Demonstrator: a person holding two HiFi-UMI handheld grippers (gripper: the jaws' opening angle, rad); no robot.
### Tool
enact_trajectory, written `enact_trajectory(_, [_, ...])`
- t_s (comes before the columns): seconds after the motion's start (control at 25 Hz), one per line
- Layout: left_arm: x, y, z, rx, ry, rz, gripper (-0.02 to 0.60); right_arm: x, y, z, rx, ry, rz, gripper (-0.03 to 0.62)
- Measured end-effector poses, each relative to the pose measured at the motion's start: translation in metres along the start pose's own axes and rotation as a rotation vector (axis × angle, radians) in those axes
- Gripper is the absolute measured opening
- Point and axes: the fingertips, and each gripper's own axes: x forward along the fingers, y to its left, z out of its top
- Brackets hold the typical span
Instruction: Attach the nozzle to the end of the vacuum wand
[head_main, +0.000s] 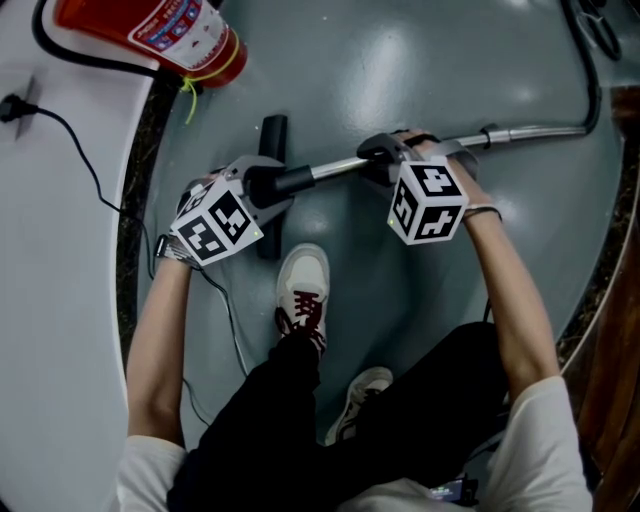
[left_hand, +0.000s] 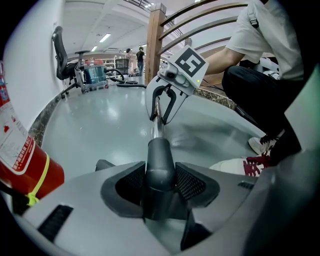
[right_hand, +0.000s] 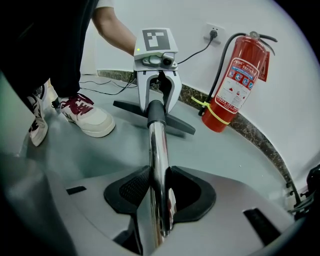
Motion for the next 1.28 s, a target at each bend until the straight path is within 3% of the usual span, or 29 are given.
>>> enact_trajectory(1.28, [0.021,0.014,-0.011,0.056,0.062,0.077,0.190,0.023,-0.004,-0.010,-0.006,0.034,-0.018,0.149])
